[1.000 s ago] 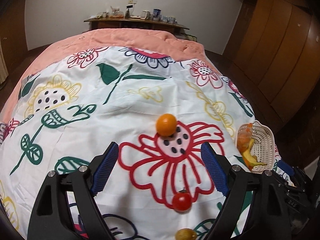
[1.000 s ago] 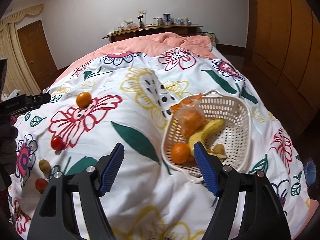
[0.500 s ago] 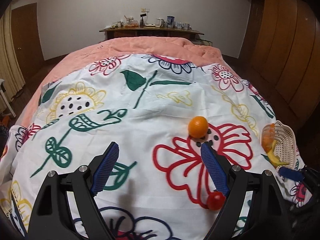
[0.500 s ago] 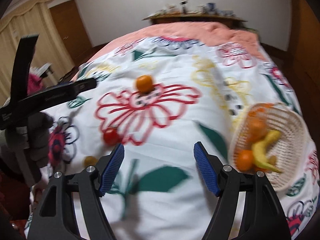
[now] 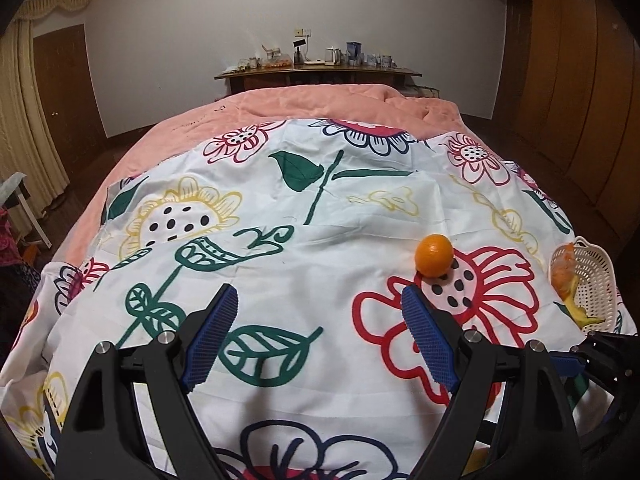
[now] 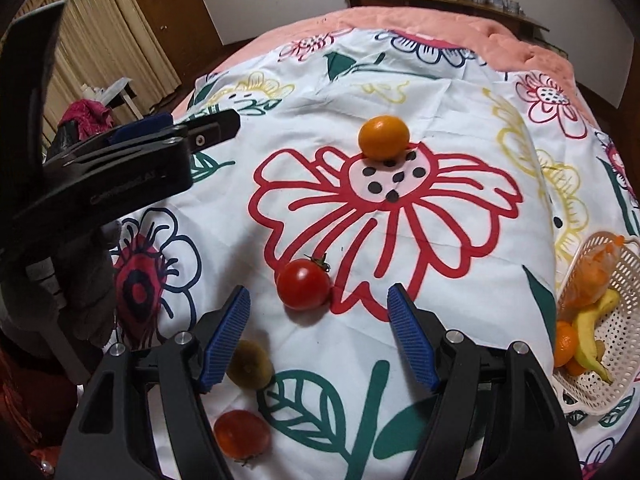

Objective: Organize fruits
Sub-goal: 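Close the right gripper on the red tomato while the left gripper closes on the orange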

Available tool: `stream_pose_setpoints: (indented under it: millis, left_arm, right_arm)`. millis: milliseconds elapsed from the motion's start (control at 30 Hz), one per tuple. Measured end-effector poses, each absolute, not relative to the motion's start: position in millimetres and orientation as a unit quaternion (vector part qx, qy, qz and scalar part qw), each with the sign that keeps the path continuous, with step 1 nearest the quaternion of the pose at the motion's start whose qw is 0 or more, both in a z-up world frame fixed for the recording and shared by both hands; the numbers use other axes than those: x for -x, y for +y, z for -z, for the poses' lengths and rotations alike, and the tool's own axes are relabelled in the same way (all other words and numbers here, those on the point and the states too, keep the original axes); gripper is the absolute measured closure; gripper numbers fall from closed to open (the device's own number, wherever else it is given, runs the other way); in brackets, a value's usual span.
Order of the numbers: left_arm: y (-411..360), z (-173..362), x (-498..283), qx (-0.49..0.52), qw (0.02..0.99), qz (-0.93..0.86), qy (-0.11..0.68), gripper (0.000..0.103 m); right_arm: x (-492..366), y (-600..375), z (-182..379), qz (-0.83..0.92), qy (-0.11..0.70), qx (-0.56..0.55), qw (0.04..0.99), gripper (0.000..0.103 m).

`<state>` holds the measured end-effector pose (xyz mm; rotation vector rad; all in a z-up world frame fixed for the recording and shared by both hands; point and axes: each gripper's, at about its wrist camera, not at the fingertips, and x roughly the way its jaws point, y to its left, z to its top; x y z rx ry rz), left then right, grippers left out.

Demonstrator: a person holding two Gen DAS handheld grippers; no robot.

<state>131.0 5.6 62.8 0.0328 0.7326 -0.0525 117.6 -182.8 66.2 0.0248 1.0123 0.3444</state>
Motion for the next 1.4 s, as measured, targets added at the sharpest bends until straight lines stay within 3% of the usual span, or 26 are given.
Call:
stream_pose_setpoints:
  millis: [200,367,700,1400]
  left_arm:
    - [7,-63,-131,-0.017,0.933,0.026,0.358,0.018]
    - [8,-63,-130,-0.016,0.934,0.024,0.356,0.018]
    - [11,-62,-132,-0.011,0.933,0.022,0.358,0.018]
    - [2,-59,-135,-0.018,0.931,0.028,0.362,0.018]
  right_arm:
    - [-124,-173,-66,-0.169,0.492,-0.001,0.854,0.039]
    - [-129,-166,-60,-0.162,0.500,0.015,0.851,0.054]
    - [-130,-165,-57,-0.162,0.500,0.019,0.851,0.071]
    - [-112,-192,-72,-0.147,0.465,-0.005,0.873,0.073]
